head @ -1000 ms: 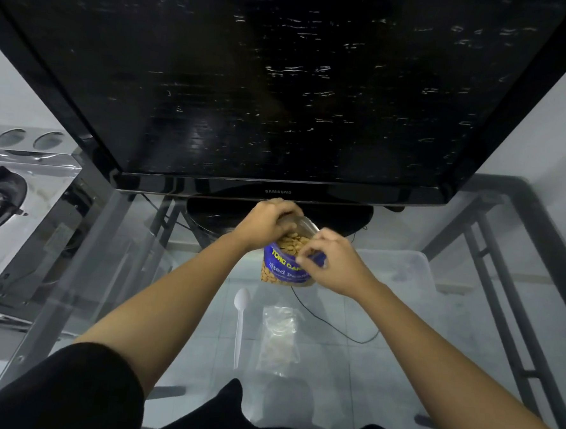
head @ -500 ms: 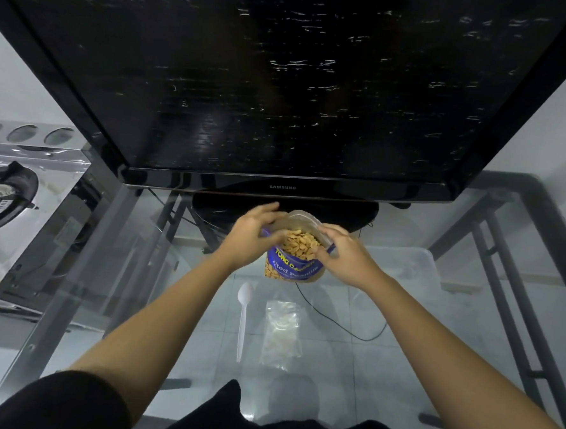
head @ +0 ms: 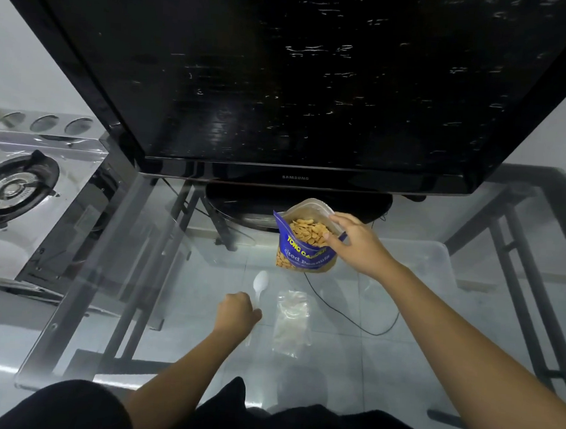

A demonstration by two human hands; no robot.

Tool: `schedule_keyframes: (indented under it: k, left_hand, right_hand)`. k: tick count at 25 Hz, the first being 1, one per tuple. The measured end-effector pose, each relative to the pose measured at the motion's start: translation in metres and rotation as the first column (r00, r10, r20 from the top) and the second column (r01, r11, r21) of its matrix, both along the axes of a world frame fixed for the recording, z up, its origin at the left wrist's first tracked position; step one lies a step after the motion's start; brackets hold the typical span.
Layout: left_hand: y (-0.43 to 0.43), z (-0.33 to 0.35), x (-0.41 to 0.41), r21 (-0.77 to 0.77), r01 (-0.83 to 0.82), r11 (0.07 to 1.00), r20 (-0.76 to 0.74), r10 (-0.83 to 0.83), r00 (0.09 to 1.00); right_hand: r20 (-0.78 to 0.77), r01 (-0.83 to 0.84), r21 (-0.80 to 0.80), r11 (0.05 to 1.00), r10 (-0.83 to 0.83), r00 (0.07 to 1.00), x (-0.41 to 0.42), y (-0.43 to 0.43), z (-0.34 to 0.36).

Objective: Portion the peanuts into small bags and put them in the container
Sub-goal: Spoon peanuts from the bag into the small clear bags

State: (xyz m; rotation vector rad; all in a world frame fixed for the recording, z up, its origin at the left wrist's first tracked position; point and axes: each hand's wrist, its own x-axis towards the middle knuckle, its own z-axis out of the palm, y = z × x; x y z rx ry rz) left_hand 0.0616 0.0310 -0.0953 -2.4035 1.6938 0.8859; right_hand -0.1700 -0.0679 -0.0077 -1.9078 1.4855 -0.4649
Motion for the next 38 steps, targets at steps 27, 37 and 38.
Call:
schedule_keyframes:
  k: [27,37,38]
  left_hand:
    - [-0.128,0.118,-0.045,-0.445,-0.139,0.885,-0.364,-0.037,0.931]
    - [-0.025,0.063,-0.029,-0.702,-0.198,0.683,-0.431,-0.186,0.883]
    - [-0.012,0.043,-0.026,-0.666,-0.105,0.739,-0.39,-0.225,0.893]
  right_hand:
    - [0.046,-0.02,0.077,0.997,0.016,0.999,0.0,-0.003,-0.002]
    - [0.203,0.167,-0.281,0.945,-0.111,0.973,0.02,0.084,-0.049]
    - [0.169,0.127,-0.217,0.968,-0.091,0.981,0.023,0.097,-0.064]
